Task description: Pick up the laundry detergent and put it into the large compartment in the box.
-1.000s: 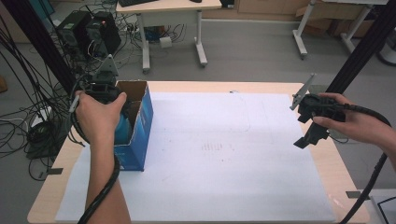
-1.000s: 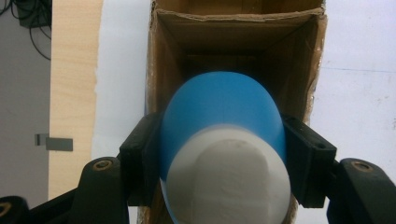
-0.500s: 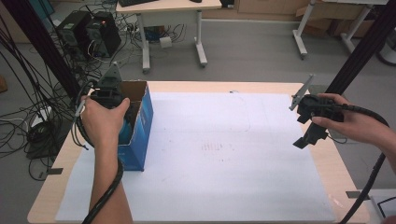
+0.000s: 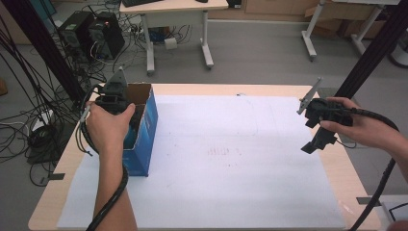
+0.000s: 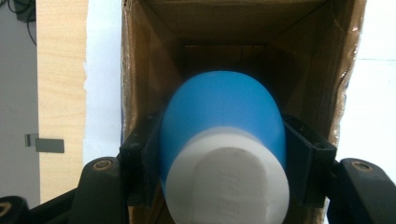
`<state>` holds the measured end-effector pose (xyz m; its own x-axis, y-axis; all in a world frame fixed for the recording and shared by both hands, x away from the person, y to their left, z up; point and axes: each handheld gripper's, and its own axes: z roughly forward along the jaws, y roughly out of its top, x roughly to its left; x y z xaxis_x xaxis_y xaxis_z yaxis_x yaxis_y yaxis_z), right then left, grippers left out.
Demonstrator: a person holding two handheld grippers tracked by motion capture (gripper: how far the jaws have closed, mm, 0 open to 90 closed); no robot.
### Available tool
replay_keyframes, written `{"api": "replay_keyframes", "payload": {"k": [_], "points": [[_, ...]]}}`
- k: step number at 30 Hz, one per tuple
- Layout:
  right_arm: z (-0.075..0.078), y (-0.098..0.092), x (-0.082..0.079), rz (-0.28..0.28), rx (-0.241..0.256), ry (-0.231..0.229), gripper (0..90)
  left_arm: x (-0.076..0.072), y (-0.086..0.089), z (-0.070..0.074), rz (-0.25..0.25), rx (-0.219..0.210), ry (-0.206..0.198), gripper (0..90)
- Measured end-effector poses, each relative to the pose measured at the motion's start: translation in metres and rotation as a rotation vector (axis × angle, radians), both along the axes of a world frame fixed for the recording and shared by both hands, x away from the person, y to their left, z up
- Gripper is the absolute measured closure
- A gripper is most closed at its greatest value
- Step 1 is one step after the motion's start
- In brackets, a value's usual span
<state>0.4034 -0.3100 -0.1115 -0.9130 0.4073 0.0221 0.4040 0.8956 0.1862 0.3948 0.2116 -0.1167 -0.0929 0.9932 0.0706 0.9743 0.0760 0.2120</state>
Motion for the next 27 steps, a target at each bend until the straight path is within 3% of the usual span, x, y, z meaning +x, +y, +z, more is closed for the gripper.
{"api": "replay_keyframes", "payload": {"k": [27], "points": [[-0.0027, -0.0014, 0.0011, -0.009, 0.002, 0.003, 4.0, 0.0041, 0.0062, -0.0101, 0.02, -0.008, 0.011, 38.0]]}}
